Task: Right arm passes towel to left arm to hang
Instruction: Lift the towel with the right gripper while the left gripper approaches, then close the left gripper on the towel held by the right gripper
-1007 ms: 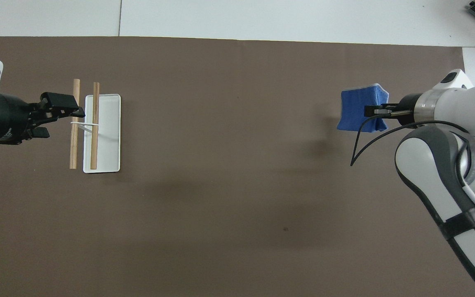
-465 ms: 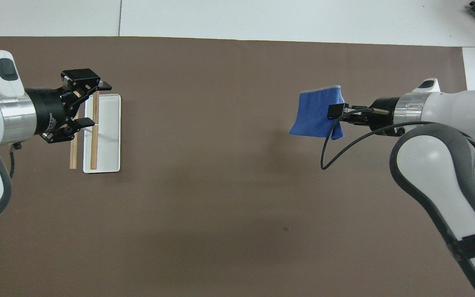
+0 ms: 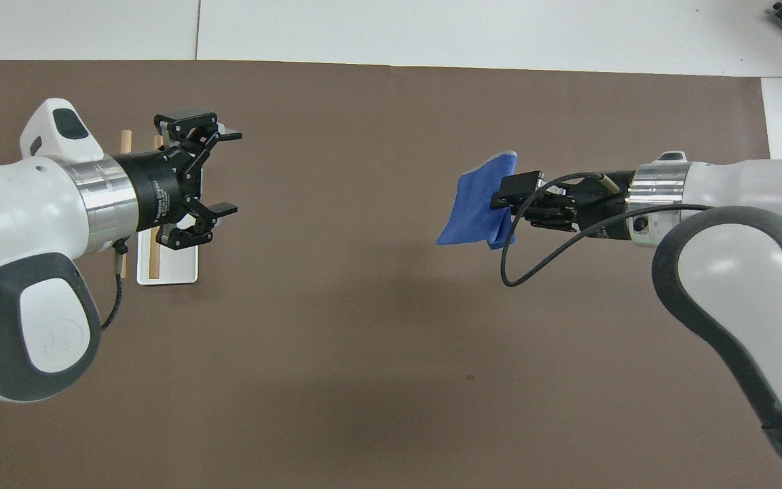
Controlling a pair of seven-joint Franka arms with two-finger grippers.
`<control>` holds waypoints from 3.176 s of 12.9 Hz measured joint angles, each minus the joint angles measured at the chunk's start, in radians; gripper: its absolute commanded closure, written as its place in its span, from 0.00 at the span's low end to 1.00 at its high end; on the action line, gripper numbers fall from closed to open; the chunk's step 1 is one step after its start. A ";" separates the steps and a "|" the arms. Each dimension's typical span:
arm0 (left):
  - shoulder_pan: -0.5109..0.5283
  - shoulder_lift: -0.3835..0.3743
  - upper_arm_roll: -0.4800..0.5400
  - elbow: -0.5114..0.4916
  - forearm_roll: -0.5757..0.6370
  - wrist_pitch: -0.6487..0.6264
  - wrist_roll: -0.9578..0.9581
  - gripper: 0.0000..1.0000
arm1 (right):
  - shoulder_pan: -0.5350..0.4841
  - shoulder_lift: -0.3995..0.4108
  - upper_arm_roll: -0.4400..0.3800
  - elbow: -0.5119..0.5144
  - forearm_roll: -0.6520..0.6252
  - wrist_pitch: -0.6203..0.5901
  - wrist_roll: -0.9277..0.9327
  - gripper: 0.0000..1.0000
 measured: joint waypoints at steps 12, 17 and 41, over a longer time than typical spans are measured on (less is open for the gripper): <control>-0.224 -0.010 -0.003 -0.071 -0.003 0.090 -0.502 0.00 | 0.114 -0.010 0.024 0.028 0.229 -0.002 0.269 0.86; -0.246 -0.010 -0.009 -0.082 -0.003 0.093 -0.554 0.00 | 0.137 -0.010 0.026 0.029 0.264 0.009 0.371 0.86; -0.147 -0.043 -0.022 -0.106 -0.003 -0.178 -0.769 0.00 | 0.183 -0.011 0.030 0.011 0.264 0.063 0.463 0.85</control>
